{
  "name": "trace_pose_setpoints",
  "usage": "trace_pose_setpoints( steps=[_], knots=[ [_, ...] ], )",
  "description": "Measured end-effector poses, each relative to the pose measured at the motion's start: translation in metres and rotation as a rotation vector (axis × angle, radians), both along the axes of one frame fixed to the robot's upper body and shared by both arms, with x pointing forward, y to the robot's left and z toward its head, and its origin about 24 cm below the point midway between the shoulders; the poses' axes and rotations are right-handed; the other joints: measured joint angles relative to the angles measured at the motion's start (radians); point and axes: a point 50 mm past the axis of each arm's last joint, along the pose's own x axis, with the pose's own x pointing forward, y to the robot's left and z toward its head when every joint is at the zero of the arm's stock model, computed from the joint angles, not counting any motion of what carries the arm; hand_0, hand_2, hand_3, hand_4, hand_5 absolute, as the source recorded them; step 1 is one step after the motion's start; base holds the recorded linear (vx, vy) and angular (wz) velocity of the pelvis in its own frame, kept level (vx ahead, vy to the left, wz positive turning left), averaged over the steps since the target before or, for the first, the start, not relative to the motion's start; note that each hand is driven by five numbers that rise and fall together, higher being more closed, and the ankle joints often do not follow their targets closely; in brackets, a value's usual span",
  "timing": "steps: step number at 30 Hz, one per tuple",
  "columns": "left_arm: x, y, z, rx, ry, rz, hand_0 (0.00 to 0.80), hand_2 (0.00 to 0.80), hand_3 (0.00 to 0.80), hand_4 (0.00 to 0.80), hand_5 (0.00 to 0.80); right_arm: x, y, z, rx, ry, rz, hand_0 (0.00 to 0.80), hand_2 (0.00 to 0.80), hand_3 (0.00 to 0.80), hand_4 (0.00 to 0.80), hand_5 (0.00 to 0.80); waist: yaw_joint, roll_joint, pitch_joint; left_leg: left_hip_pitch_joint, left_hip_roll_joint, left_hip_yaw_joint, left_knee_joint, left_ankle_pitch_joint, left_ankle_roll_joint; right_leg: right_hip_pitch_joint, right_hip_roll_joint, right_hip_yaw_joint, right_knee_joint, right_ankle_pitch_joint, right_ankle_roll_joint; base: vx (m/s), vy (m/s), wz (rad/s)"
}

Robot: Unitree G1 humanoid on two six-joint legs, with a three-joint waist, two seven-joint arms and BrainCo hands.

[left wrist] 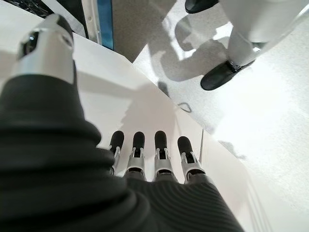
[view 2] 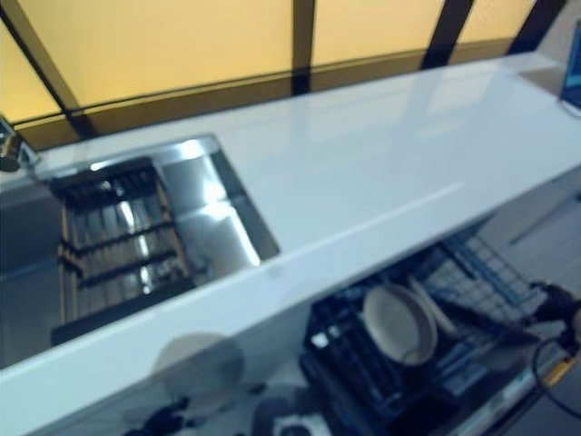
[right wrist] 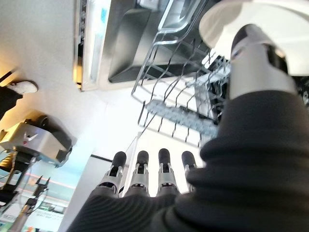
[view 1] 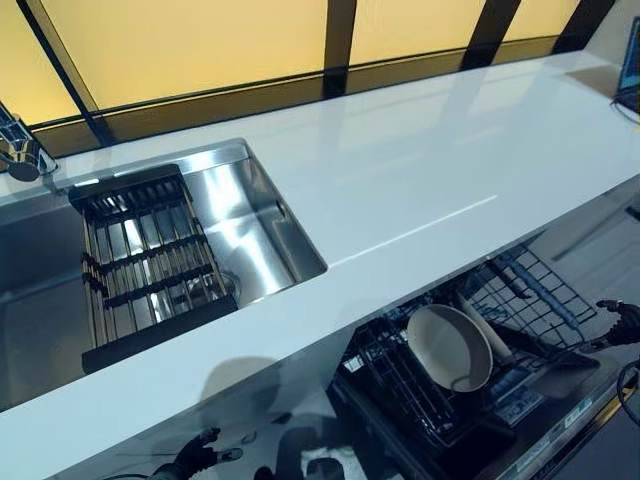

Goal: Take plates into dishwasher

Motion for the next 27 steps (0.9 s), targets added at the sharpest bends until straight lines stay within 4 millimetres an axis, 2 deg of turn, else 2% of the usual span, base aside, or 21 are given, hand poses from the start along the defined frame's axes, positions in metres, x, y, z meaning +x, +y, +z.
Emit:
trace_pose_setpoints(
  steps=[4, 7, 12, 15, 16, 18, 20, 21, 23, 24, 25, 26, 27],
  knots=[
    [-0.011, 0.005, -0.005, 0.027, 0.041, 0.027, 0.0, 0.0, 0.0, 0.0, 0.0, -0.007, -0.006, 0.007, 0.059, -0.097, -0.053, 0.0, 0.0, 0.0, 0.0, 0.0, 0.0, 0.0, -0.022, 0.018, 0.002, 0.006, 0.0, -0.007, -0.009, 0.013, 0.002, 0.011, -0.004, 0.003, 0.002, 0.052, -0.02, -0.08],
    [-0.034, 0.018, -0.013, 0.1, 0.143, 0.101, 0.0, 0.0, 0.0, 0.0, 0.0, -0.015, -0.013, 0.012, 0.096, -0.175, -0.111, 0.0, 0.0, 0.0, 0.0, 0.0, -0.002, 0.0, -0.065, 0.021, 0.005, 0.014, 0.0, -0.012, -0.017, 0.012, 0.005, 0.021, -0.005, 0.003, 0.003, 0.032, -0.04, -0.1],
    [-0.068, 0.036, -0.021, 0.184, 0.288, 0.236, 0.0, 0.0, 0.0, 0.0, 0.0, -0.025, -0.024, 0.022, 0.064, -0.191, -0.157, 0.0, 0.0, 0.0, 0.0, 0.0, -0.018, 0.003, -0.094, 0.023, 0.011, 0.019, 0.002, -0.013, -0.018, 0.012, 0.01, 0.025, -0.005, 0.001, 0.006, 0.008, -0.085, -0.04],
    [-0.087, 0.045, -0.023, 0.221, 0.349, 0.327, 0.0, 0.0, 0.0, 0.0, 0.0, -0.041, -0.039, 0.025, 0.032, -0.16, -0.232, 0.0, 0.0, 0.0, 0.0, 0.0, -0.013, 0.01, -0.111, 0.021, 0.016, 0.016, 0.004, -0.013, -0.018, 0.014, 0.014, 0.021, -0.009, 0.0, 0.006, 0.002, -0.159, 0.01],
    [-0.091, 0.047, -0.023, 0.226, 0.356, 0.345, 0.0, 0.0, 0.0, 0.0, 0.0, -0.046, -0.043, 0.023, 0.035, -0.153, -0.259, 0.0, 0.0, 0.0, 0.0, 0.0, -0.012, 0.011, -0.117, 0.018, 0.017, 0.013, 0.005, -0.013, -0.018, 0.015, 0.015, 0.018, -0.012, 0.0, 0.006, 0.016, -0.131, 0.14],
    [-0.102, 0.051, -0.023, 0.245, 0.383, 0.379, 0.0, 0.0, 0.0, 0.0, 0.0, -0.069, -0.061, 0.013, 0.078, -0.14, -0.379, 0.0, 0.0, 0.0, 0.0, 0.0, 0.006, 0.012, -0.121, 0.016, 0.019, -0.001, 0.011, -0.014, -0.02, 0.029, 0.02, 0.01, -0.032, 0.0, 0.006, -0.025, -0.114, 0.15],
    [-0.11, 0.052, -0.024, 0.253, 0.41, 0.388, 0.0, 0.0, 0.0, 0.0, 0.0, -0.081, -0.07, 0.009, 0.126, -0.166, -0.452, 0.0, 0.0, 0.0, 0.0, 0.0, 0.013, 0.017, -0.124, -0.006, 0.024, -0.007, 0.035, -0.016, -0.024, 0.028, 0.026, 0.008, -0.038, 0.0, 0.006, -0.14, -0.098, 0.2],
    [-0.11, 0.052, -0.024, 0.255, 0.413, 0.39, 0.0, 0.0, 0.0, 0.0, 0.0, -0.097, -0.079, 0.005, 0.169, -0.193, -0.541, 0.0, 0.0, 0.0, 0.0, 0.0, 0.013, 0.019, -0.122, -0.027, 0.028, 0.002, 0.054, -0.016, -0.025, 0.026, 0.029, -0.007, -0.039, 0.002, 0.004, -0.196, -0.079, 0.36],
    [-0.108, 0.052, -0.024, 0.255, 0.41, 0.389, 0.0, 0.0, 0.0, 0.0, 0.0, -0.112, -0.087, 0.001, 0.198, -0.206, -0.617, 0.0, 0.0, 0.0, 0.0, 0.0, 0.014, 0.026, -0.121, -0.043, 0.035, 0.019, 0.068, -0.014, -0.028, 0.021, 0.032, -0.025, -0.034, 0.0, 0.0, -0.28, -0.027, 0.35],
    [-0.105, 0.053, -0.023, 0.255, 0.406, 0.385, 0.0, 0.0, 0.0, 0.0, 0.0, -0.12, -0.091, -0.004, 0.205, -0.208, -0.645, 0.0, 0.0, 0.0, 0.0, 0.0, 0.014, 0.024, -0.119, -0.049, 0.034, 0.033, 0.068, 0.003, -0.047, 0.007, 0.026, -0.041, -0.012, -0.009, -0.041, -0.383, 0.051, 0.35],
    [-0.101, 0.052, -0.023, 0.249, 0.4, 0.383, 0.0, 0.0, 0.0, 0.0, 0.0, -0.129, -0.094, -0.008, 0.207, -0.205, -0.675, 0.0, 0.0, 0.0, 0.0, 0.0, 0.012, 0.014, -0.121, -0.052, 0.032, 0.033, 0.058, 0.021, -0.072, -0.012, 0.011, -0.055, 0.012, -0.018, -0.064, -0.347, 0.075, 0.22],
    [-0.099, 0.052, -0.023, 0.248, 0.397, 0.384, 0.0, 0.0, 0.0, 0.0, 0.0, -0.13, -0.094, -0.011, 0.21, -0.202, -0.676, 0.0, 0.0, 0.0, 0.0, 0.0, 0.011, 0.001, -0.12, -0.053, 0.028, 0.037, 0.073, 0.009, -0.073, -0.022, -0.007, -0.059, 0.02, -0.017, -0.069, -0.336, 0.06, -0.05],
    [-0.094, 0.052, -0.022, 0.245, 0.392, 0.386, 0.0, 0.0, 0.0, 0.0, 0.0, -0.13, -0.092, -0.017, 0.223, -0.205, -0.662, 0.0, 0.0, 0.0, 0.0, 0.0, 0.007, -0.039, -0.121, -0.052, 0.025, 0.059, 0.204, -0.053, -0.071, -0.038, -0.05, -0.072, 0.033, -0.007, -0.062, -0.344, 0.023, -0.14]
  ],
)
